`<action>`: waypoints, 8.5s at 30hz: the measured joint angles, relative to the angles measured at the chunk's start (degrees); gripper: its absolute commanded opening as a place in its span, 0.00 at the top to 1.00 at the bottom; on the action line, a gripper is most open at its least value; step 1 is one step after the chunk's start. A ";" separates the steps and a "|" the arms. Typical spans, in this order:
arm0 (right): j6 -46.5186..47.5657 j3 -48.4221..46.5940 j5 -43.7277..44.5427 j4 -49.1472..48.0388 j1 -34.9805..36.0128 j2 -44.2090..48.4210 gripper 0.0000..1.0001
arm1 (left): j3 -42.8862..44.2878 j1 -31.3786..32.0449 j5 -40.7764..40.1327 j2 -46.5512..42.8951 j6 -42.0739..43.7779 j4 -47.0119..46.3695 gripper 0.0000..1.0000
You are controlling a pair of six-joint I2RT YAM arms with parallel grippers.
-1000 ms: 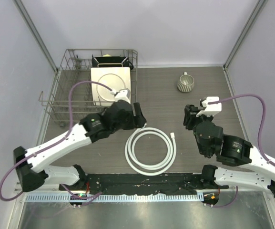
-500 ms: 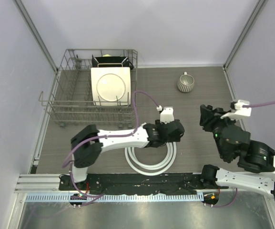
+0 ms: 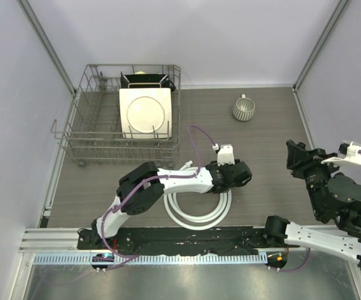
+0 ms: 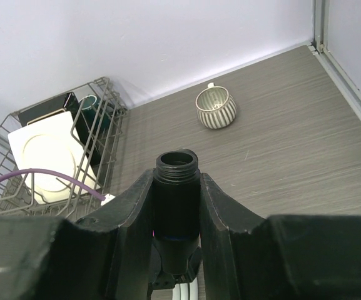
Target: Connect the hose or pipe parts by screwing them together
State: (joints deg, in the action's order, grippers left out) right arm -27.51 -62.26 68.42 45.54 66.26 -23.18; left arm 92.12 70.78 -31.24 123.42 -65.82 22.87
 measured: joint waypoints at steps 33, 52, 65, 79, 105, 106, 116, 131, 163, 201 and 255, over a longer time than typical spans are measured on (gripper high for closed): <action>1.68 0.11 0.87 2.08 0.00 2.60 0.99 | 13.88 -0.31 -5.20 9.92 0.11 13.00 0.64; 4.98 1.14 -4.79 0.17 0.00 5.55 0.99 | -12.66 -7.61 21.68 -13.42 14.03 -13.29 1.00; 19.58 0.50 -31.01 -10.16 0.11 10.62 0.99 | -34.45 -14.29 61.20 -31.12 7.82 -63.04 1.00; 36.39 -7.91 -64.48 1.64 0.15 -14.60 0.99 | -54.93 -16.94 86.44 -33.35 12.24 -94.20 1.00; 31.39 2.36 -40.52 -12.13 0.37 -2.36 0.99 | -41.00 -15.32 59.71 -35.12 30.99 -59.67 0.00; 30.69 2.08 -38.77 -12.17 0.37 -1.77 0.99 | -40.09 -15.28 58.14 -34.34 30.69 -56.26 0.00; 29.49 0.79 -32.15 -12.28 0.37 1.68 0.99 | -38.34 3.80 30.49 -37.03 40.00 -29.75 0.20; 27.52 -0.96 -32.06 -11.82 0.37 4.96 0.99 | -39.08 14.43 21.97 -26.67 45.48 -17.27 0.52; 23.85 -1.84 -32.13 -9.92 0.37 6.82 0.99 | -30.69 14.58 -14.34 -35.28 -8.52 45.83 0.11; 20.92 -9.51 -27.78 -4.87 0.37 11.10 0.99 | 7.21 4.46 16.52 -1.46 21.94 17.44 0.36; 19.54 -9.46 -27.56 -3.17 0.37 11.21 0.99 | 8.59 3.06 18.23 3.72 21.62 20.13 0.56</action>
State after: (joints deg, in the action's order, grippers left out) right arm -7.97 -71.72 40.86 42.37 66.63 -11.97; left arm 100.71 73.84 -13.02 127.13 -44.21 43.00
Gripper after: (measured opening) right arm 0.355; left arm 0.448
